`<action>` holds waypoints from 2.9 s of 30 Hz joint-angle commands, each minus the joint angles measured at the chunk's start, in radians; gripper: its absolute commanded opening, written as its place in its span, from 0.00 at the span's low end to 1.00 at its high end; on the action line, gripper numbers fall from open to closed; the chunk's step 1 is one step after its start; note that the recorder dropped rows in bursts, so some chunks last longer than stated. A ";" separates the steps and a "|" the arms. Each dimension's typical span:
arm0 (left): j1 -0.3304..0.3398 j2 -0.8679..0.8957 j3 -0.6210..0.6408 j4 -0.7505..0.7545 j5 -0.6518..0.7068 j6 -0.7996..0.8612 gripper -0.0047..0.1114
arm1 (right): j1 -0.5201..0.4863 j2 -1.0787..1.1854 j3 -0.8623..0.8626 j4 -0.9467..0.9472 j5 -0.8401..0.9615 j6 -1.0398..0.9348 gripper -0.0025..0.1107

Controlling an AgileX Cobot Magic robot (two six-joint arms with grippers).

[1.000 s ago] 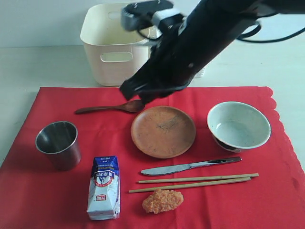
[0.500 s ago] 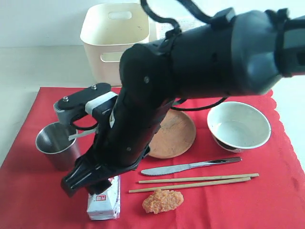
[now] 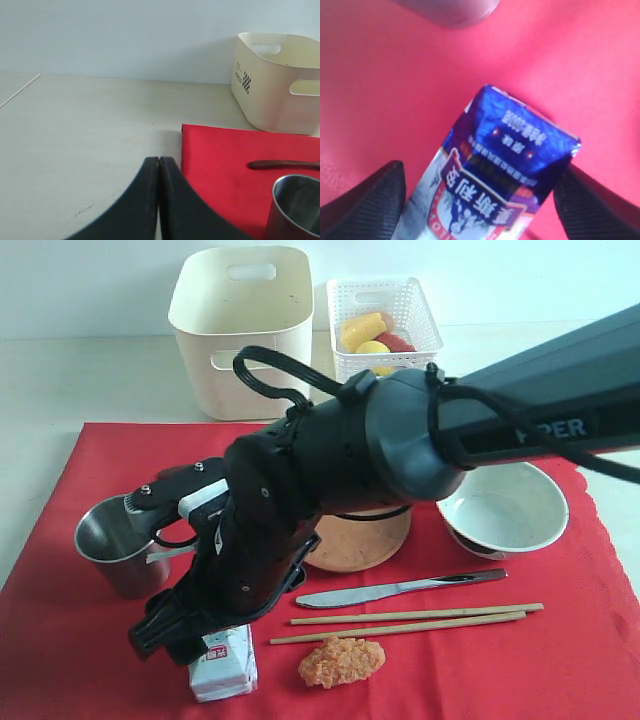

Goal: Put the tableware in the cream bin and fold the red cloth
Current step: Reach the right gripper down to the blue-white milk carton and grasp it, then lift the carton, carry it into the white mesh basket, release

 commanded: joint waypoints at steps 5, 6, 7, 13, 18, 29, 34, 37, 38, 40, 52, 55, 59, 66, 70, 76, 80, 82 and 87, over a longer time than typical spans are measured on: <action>-0.006 -0.005 0.001 -0.005 -0.001 -0.001 0.06 | -0.001 0.021 0.003 -0.008 -0.028 -0.026 0.43; -0.006 -0.005 0.001 -0.005 -0.001 -0.001 0.06 | -0.001 0.021 0.003 -0.008 -0.028 -0.026 0.35; -0.006 -0.005 0.001 -0.005 -0.001 -0.001 0.06 | -0.001 0.021 0.003 -0.008 -0.028 -0.026 0.32; -0.006 -0.005 0.001 -0.005 -0.001 -0.001 0.06 | -0.001 0.021 0.003 -0.001 -0.028 -0.024 0.14; -0.006 -0.005 0.001 -0.005 -0.001 -0.001 0.06 | -0.001 0.021 0.003 0.009 -0.026 -0.023 0.02; -0.006 -0.005 0.001 -0.005 -0.001 -0.001 0.06 | -0.001 -0.087 0.003 -0.015 -0.010 -0.019 0.02; -0.006 -0.005 0.001 -0.005 -0.001 -0.001 0.06 | -0.019 -0.165 0.003 -0.039 -0.014 -0.019 0.02; -0.006 -0.005 0.001 -0.005 -0.001 -0.001 0.06 | -0.041 -0.209 0.003 -0.063 -0.018 -0.019 0.02; -0.006 -0.005 0.001 -0.005 -0.001 -0.001 0.06 | -0.048 -0.220 0.003 -0.069 -0.020 -0.019 0.02; -0.006 -0.005 0.001 -0.005 -0.001 -0.001 0.06 | -0.069 -0.244 0.003 -0.092 -0.029 -0.019 0.02; -0.006 -0.005 0.001 -0.005 -0.001 -0.001 0.06 | -0.227 -0.303 0.003 -0.172 -0.079 -0.019 0.02; -0.006 -0.005 0.001 -0.005 -0.001 -0.001 0.06 | -0.269 -0.303 0.003 -0.172 -0.107 -0.024 0.02; -0.006 -0.005 0.001 -0.005 -0.001 -0.001 0.06 | -0.323 -0.303 0.003 -0.172 -0.155 -0.026 0.02; -0.006 -0.005 0.001 -0.005 -0.001 -0.001 0.06 | -0.415 -0.299 0.003 -0.193 -0.264 -0.026 0.02; -0.006 -0.005 0.001 -0.005 -0.001 -0.001 0.06 | -0.466 -0.291 0.003 -0.230 -0.332 -0.028 0.02; -0.006 -0.005 0.001 -0.005 -0.001 -0.001 0.06 | -0.553 -0.256 0.003 -0.236 -0.439 -0.028 0.02; -0.006 -0.005 0.001 -0.005 -0.001 -0.001 0.06 | -0.603 -0.219 0.001 -0.234 -0.499 -0.028 0.02; -0.006 -0.005 0.001 -0.005 -0.001 -0.001 0.06 | -0.626 -0.193 -0.023 -0.234 -0.501 -0.028 0.02; -0.006 -0.005 0.001 -0.005 -0.001 -0.001 0.06 | -0.663 -0.119 -0.112 -0.236 -0.498 -0.028 0.02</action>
